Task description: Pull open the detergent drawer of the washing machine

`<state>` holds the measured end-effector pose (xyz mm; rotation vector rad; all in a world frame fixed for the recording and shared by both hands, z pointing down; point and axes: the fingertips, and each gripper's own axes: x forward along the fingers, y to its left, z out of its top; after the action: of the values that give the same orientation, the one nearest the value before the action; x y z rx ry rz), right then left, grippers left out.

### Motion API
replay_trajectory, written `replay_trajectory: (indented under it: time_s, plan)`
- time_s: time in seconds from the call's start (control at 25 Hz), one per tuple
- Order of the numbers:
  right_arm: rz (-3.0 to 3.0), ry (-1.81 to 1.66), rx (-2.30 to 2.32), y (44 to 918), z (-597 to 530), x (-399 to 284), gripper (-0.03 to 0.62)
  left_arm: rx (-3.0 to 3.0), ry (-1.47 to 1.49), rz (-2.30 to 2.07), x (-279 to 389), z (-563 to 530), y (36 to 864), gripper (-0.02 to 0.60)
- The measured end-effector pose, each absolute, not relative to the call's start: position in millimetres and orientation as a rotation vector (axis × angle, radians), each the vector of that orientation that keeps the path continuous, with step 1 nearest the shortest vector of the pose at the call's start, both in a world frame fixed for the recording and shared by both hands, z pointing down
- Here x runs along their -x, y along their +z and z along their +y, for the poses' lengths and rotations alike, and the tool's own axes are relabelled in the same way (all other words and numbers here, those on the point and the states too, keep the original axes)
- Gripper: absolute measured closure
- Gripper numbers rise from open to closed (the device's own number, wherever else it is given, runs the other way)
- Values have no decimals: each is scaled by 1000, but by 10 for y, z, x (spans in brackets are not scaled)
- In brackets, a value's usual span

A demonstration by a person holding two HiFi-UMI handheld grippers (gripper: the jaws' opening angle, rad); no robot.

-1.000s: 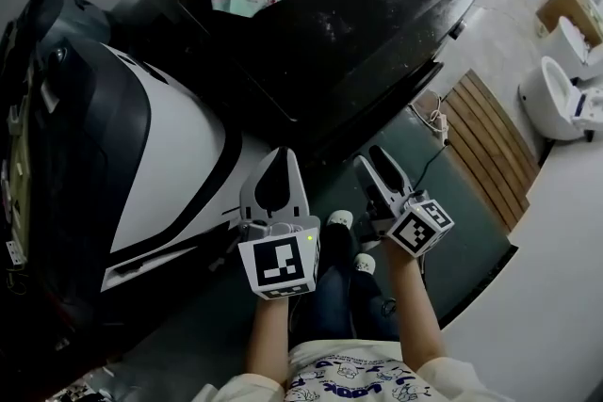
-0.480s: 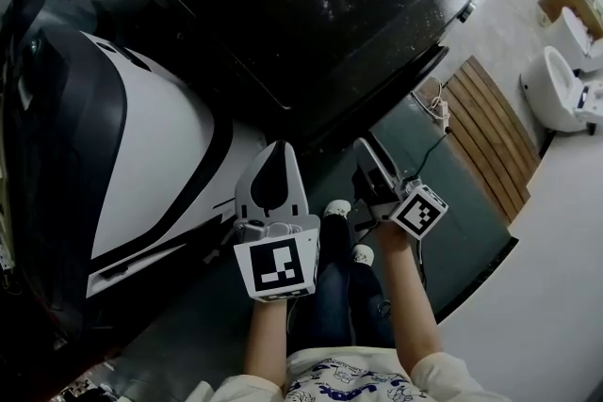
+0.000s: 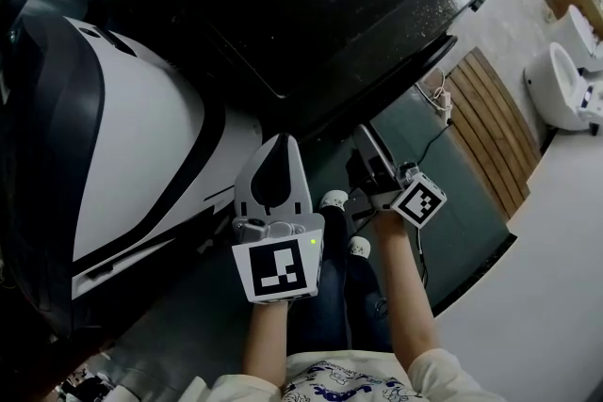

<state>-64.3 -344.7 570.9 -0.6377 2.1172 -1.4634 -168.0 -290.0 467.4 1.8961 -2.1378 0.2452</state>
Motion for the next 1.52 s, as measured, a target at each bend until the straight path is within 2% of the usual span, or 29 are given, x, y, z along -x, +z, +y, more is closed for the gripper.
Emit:
replay_trajectory:
  time_s: [1.24, 1.36, 1.52]
  plan:
    - [2042, -1461, 480, 5900, -3678, 787, 364, -1829, 276, -2123, 1731, -2909, 5025, 568]
    - [2060, -1451, 428, 5844, -3668, 824, 333, -1828, 276, -2123, 1729, -2910, 5025, 568]
    - [2053, -1440, 375, 5794, -3671, 852, 332, -1819, 275, -2124, 1733, -2890, 5031, 568]
